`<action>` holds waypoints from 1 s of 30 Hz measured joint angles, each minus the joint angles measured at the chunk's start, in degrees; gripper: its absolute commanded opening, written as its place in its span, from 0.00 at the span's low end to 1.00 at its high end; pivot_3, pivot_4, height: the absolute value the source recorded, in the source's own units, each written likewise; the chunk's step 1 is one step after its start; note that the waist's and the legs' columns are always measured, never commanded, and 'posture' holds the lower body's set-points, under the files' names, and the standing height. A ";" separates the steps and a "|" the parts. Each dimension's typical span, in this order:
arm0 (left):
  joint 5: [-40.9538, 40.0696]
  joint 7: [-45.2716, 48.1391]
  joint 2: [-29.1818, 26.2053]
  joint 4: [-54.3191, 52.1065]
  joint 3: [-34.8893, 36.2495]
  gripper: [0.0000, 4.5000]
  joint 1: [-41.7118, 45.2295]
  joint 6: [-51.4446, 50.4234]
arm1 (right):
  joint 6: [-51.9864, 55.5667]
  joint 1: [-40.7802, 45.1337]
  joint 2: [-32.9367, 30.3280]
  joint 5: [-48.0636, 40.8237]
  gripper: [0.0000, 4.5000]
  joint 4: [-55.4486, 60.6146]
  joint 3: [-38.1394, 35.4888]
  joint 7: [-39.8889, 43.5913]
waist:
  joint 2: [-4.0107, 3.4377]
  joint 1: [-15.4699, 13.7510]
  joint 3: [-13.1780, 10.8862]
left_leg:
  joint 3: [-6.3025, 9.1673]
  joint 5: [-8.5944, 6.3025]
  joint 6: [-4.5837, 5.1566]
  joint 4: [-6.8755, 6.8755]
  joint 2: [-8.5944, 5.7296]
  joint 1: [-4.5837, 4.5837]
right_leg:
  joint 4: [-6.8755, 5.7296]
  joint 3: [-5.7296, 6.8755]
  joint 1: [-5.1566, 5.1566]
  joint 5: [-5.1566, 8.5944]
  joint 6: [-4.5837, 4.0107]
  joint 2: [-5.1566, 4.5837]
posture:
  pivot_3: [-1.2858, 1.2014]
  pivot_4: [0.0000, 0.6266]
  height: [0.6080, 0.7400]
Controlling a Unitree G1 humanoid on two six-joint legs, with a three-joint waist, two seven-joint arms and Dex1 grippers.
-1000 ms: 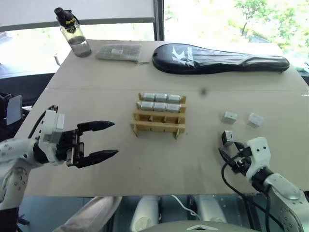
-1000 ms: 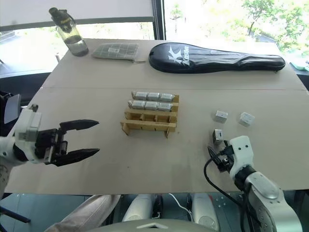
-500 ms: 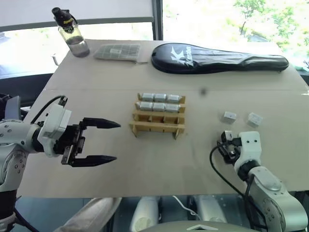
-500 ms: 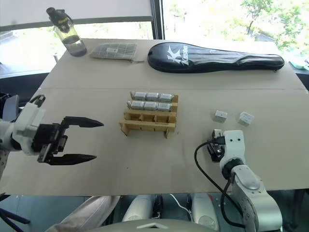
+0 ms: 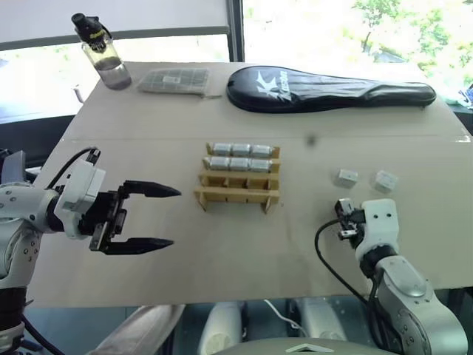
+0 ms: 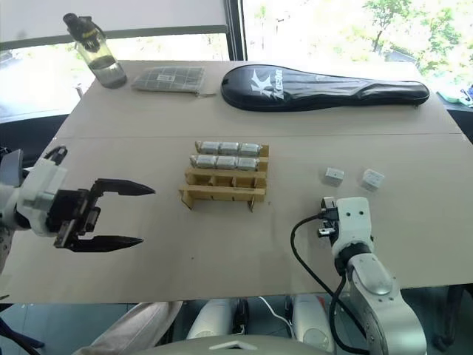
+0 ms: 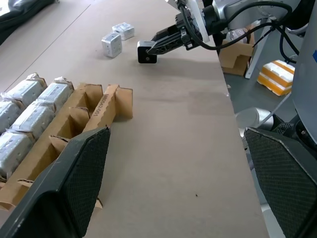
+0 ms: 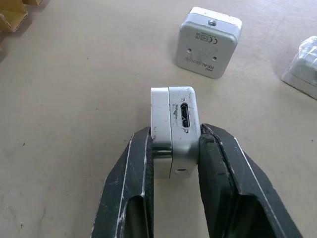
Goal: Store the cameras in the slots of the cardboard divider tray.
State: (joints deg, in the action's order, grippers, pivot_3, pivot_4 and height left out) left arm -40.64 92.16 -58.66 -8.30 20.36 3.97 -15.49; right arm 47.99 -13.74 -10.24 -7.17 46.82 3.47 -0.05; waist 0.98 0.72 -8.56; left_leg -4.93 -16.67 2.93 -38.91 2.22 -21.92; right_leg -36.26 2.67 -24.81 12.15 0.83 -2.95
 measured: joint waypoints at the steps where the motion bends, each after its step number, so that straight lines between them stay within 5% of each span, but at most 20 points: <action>1: -0.02 0.01 0.00 0.09 -0.08 1.00 0.00 0.11 | 0.00 -0.01 0.01 0.01 0.15 0.00 -0.03 0.08 | 0.00 0.01 0.00 | 0.00 0.00 0.00 0.00 0.00 0.00 | 0.00 0.00 0.00 0.00 0.00 0.00 | 0.52 0.24 1.00; 9: -0.09 0.04 0.01 0.99 0.03 1.00 0.28 0.47 | -0.16 7.37 -6.26 -1.72 0.15 -0.89 -3.10 6.76 | 0.01 0.15 -0.01 | -0.12 0.00 0.01 0.00 -0.01 0.08 | -0.01 -0.09 0.01 0.00 0.01 0.02 | 0.52 0.24 1.00; 12: -0.07 -0.07 0.03 1.10 0.42 1.00 0.18 0.51 | -1.98 19.30 -14.24 -4.58 0.15 -5.32 -3.28 16.07 | 0.00 0.44 -0.10 | -0.17 -0.01 0.04 0.00 -0.01 0.13 | -0.05 -0.16 -0.01 -0.01 0.02 0.07 | 0.52 0.24 1.00; 18: -0.02 -1.81 0.68 0.91 3.62 1.00 -2.22 0.67 | -7.60 40.44 -18.55 -10.42 0.15 -22.06 1.96 35.01 | -0.06 0.36 -0.19 | -0.16 -0.01 0.06 0.11 0.03 0.00 | -0.08 -0.24 -0.20 -0.16 -0.25 0.24 | 0.52 0.24 1.00; 22: 0.10 -5.87 2.77 1.15 8.43 1.00 -5.87 0.80 | -17.56 55.71 -15.35 -9.64 0.15 -37.22 11.33 49.33 | 0.09 0.75 -0.11 | -0.19 -0.01 0.05 0.23 0.05 -0.06 | -0.15 -0.25 -0.37 -0.30 -0.04 0.24 | 0.52 0.24 1.00; 30: 0.52 -10.45 7.10 0.37 16.82 1.00 -16.75 1.21 | -28.78 63.92 -4.18 -5.25 0.15 -58.14 22.69 61.49 | 0.11 0.39 -0.09 | -0.20 0.00 0.03 0.08 -0.05 -0.83 | -0.19 -0.10 -0.95 -0.33 -0.01 -0.03 | 0.52 0.24 1.00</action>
State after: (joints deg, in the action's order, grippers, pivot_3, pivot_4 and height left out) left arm -40.11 81.71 -51.56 -7.93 37.18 -12.78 -14.28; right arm 19.22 50.18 -14.41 -12.42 -11.32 26.16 61.44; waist 1.09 1.11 -8.65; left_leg -5.13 -16.67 2.96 -38.83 2.18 -22.75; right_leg -36.45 2.56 -25.76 11.82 0.81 -2.98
